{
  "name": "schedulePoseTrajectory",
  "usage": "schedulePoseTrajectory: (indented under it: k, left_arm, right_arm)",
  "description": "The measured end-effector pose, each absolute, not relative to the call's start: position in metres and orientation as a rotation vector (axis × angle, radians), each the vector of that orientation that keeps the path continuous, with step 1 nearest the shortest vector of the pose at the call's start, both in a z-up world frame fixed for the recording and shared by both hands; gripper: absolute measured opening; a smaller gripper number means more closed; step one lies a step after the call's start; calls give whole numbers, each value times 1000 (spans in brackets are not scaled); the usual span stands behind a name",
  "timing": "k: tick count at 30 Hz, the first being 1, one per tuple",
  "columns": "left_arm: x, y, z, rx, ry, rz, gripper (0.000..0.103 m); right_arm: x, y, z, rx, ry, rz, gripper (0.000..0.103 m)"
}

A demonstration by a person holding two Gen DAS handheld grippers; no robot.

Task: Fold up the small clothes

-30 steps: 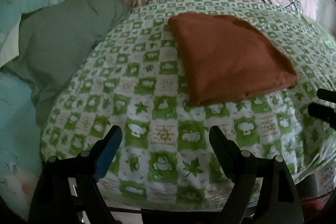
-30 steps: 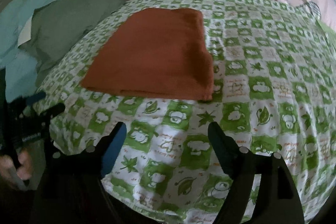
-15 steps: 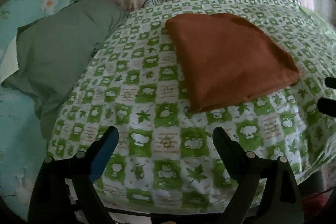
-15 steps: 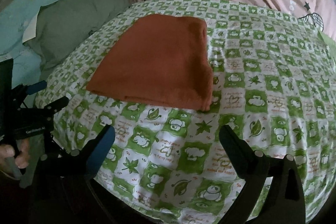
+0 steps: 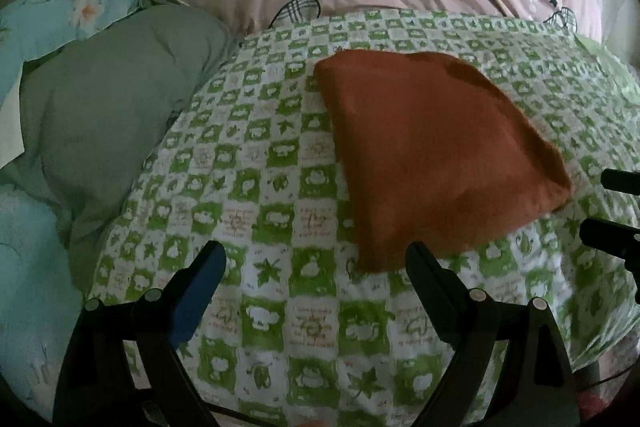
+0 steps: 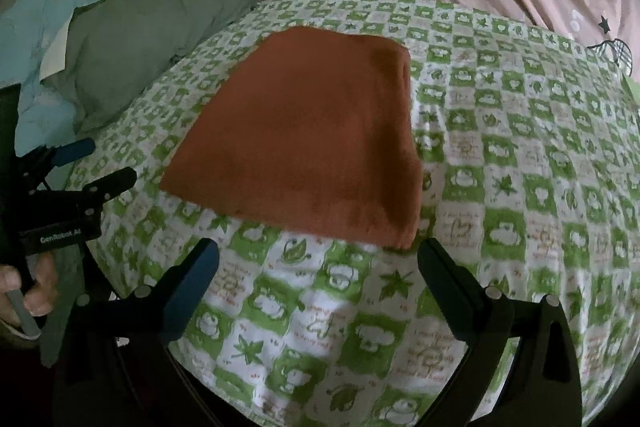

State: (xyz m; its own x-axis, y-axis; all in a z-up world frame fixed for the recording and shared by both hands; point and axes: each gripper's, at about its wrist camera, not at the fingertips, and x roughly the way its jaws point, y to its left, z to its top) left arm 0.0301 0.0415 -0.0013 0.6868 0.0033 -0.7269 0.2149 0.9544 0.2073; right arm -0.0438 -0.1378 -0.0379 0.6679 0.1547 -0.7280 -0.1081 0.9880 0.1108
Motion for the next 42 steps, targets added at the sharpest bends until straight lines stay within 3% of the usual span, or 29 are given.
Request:
schedulePoseTrajectory:
  k: [27,42]
  left_arm:
    - [45,40,1,225,821,-110,92]
    - [117,39,-9,133,870,-144,92]
  right_arm:
    - [-2,-139,-29,68,827,162,100]
    - [72,-187,-24,257,783,145,100]
